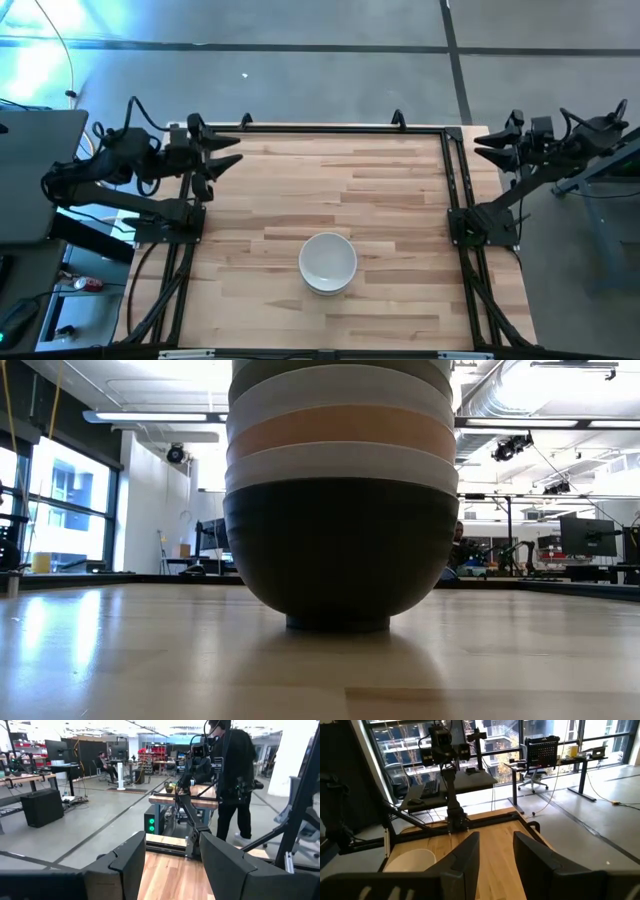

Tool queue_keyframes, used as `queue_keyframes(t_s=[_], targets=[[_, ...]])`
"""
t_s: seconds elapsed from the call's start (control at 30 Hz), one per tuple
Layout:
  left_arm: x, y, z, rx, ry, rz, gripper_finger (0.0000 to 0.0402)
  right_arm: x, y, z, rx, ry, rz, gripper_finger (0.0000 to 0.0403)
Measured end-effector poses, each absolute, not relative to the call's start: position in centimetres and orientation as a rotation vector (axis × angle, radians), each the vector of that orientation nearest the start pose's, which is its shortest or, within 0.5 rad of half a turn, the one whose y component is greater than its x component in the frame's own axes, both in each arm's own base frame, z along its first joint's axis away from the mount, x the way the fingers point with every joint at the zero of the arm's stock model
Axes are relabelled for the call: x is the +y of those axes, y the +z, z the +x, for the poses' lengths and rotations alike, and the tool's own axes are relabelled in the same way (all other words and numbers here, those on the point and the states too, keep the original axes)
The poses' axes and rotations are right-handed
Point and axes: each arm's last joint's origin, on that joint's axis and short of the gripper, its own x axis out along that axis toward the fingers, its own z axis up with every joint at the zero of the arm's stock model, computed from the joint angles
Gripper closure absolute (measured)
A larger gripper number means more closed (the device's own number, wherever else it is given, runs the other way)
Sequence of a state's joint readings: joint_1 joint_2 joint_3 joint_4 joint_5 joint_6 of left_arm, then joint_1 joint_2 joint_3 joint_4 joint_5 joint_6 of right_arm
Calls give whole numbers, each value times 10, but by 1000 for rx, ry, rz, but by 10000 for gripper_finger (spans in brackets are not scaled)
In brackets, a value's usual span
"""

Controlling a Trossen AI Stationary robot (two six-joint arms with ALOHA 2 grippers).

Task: Nest bowls inside each other
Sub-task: Return to Home Position

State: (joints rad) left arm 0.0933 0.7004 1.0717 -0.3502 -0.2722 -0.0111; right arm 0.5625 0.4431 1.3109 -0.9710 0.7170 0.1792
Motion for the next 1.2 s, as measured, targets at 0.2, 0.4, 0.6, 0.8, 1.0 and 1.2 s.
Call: queue_keyframes(t_s=[0.2,0.4,0.6,0.8,1.0,1.2], targets=[[19,400,118,-26,358,-47,225,-24,433,-4,73,-130,122,292],[19,374,124,-37,356,-70,225,-24,429,-5,107,-133,119,292],[19,345,130,-47,338,-101,225,-26,422,-6,164,-160,136,292],[18,321,134,-92,281,-105,225,-26,422,-6,163,-160,138,292],[16,298,139,-90,205,-103,225,-27,422,-7,155,-159,141,292],[14,279,142,-76,125,-92,225,-28,424,-9,131,-155,144,292]])
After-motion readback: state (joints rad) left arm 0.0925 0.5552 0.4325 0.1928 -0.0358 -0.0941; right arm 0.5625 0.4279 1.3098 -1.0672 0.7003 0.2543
